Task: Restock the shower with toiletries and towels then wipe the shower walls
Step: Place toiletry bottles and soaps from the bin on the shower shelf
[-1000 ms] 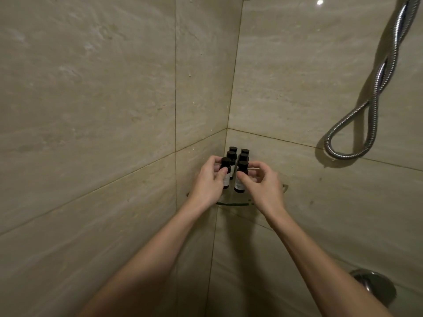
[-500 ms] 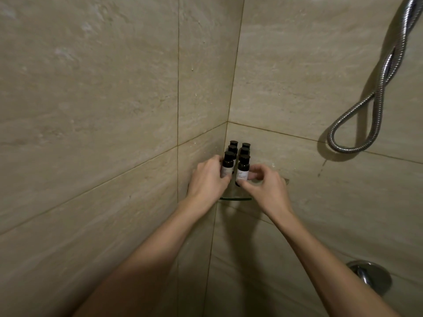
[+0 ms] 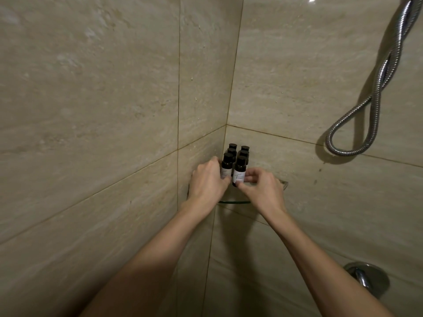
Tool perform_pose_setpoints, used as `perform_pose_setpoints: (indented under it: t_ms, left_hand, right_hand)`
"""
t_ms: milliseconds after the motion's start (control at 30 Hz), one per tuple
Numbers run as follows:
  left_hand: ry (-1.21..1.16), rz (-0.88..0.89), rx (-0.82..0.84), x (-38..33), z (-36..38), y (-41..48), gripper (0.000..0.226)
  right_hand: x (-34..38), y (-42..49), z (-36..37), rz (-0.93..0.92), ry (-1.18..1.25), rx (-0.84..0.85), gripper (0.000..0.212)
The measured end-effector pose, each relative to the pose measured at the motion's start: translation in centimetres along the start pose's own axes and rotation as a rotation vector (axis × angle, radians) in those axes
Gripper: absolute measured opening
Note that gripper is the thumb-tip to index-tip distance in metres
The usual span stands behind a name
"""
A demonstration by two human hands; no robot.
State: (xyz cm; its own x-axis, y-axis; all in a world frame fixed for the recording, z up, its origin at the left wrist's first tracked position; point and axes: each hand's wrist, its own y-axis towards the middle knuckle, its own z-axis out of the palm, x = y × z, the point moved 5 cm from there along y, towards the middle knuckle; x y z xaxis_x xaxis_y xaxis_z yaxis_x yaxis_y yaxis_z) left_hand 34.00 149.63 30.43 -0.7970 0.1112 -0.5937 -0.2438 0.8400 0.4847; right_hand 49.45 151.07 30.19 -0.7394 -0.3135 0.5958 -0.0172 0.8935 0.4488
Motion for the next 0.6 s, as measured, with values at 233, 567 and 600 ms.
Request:
perform_pose_setpoints:
  t_ms: [233,567,600]
  left_hand:
    - [-0.106,0.055,-0.042,-0.6,-2.2,-3.3,0.038]
    - [-0.055,0.303,-0.219,3.9,-0.4,-15.6,0.022]
    - [-0.048,0.239,-0.145,5.4,0.9,-17.1,0.025]
  right_hand:
    - [-1.2,-1.8,-1.5,-0.023,0.068,-0.138,0.030]
    - [-6.1,-13.4,0.8,0.105,0.272,-0.281,0.035]
    - [-7.3,-14.8,1.5,0.135,0.236,-0.235,0.035]
